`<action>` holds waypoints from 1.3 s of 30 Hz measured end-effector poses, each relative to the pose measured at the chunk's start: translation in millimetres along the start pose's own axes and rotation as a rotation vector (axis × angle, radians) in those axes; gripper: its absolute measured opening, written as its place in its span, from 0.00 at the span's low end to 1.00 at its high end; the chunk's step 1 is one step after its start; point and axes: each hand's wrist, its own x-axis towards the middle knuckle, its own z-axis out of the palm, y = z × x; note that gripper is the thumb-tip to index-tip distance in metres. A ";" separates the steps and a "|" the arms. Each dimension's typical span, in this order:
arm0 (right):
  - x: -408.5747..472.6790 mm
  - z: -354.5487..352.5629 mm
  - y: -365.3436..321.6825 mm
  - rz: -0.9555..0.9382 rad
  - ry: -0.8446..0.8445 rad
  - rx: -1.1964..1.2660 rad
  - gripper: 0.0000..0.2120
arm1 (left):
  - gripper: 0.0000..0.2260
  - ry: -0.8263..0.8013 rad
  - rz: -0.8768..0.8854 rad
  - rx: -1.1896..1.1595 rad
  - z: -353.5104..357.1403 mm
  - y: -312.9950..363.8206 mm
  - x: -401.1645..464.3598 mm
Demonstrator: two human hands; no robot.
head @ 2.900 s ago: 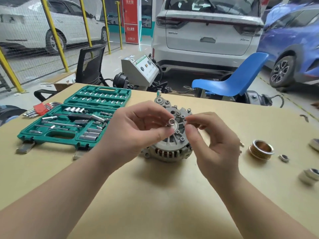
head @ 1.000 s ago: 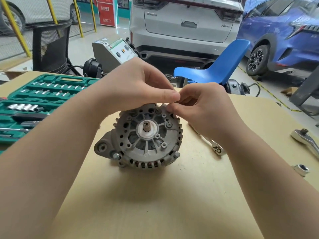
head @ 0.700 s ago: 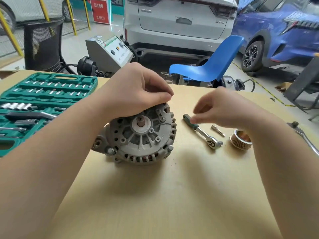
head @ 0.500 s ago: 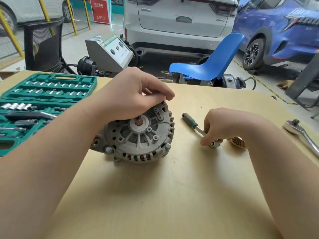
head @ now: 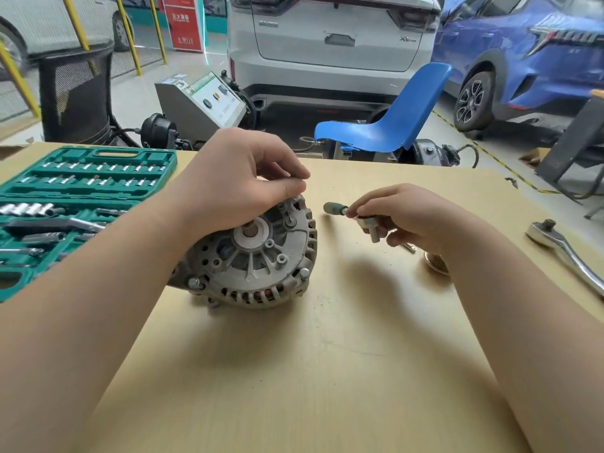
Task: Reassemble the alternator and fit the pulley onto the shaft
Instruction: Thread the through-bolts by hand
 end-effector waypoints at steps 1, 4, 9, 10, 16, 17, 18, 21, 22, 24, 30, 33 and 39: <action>0.2 -1.2 0.9 0.001 -0.021 0.058 0.12 | 0.06 -0.013 0.008 0.019 -0.7 1.6 -0.5; -2.2 -3.3 1.2 -0.066 -0.096 0.150 0.18 | 0.09 -0.037 0.011 0.030 -1.8 4.7 -1.7; -10.0 -4.0 -10.7 -0.334 0.044 0.177 0.16 | 0.09 -0.018 -0.003 0.010 -1.5 4.6 -3.5; -12.4 -3.7 -14.8 -0.376 0.082 0.168 0.15 | 0.09 -0.017 -0.004 0.003 -1.2 4.6 -3.9; -26.3 4.0 -32.7 -0.431 0.144 0.290 0.18 | 0.09 -0.073 -0.002 0.032 -2.0 3.9 -5.0; -25.2 9.4 -33.7 -0.369 0.141 0.343 0.18 | 0.08 -0.073 0.002 0.041 -2.3 3.7 -4.9; -23.1 16.3 -33.2 -0.276 0.121 0.422 0.18 | 0.08 -0.072 0.006 0.042 -2.5 3.7 -4.9; -16.8 41.2 -28.7 0.008 0.055 0.762 0.23 | 0.07 -0.078 0.015 0.037 -2.5 3.9 -4.8; -15.2 46.8 -27.2 0.066 0.048 0.855 0.24 | 0.07 -0.080 0.017 0.035 -2.4 3.7 -4.8; -13.2 49.2 -24.3 0.118 0.097 0.850 0.26 | 0.06 -0.073 0.017 0.031 -1.8 3.1 -5.1; -7.5 40.9 -13.7 -0.141 0.226 0.040 0.26 | 0.07 -0.055 -0.024 -0.009 1.6 2.3 -5.7; -5.3 39.4 -8.5 -0.141 0.152 -0.073 0.16 | 0.09 -0.049 -0.045 -0.044 2.8 2.4 -6.4; 1.8 43.9 7.5 -0.162 0.240 -0.367 0.04 | 0.04 -0.021 -0.003 0.034 4.7 1.7 -7.1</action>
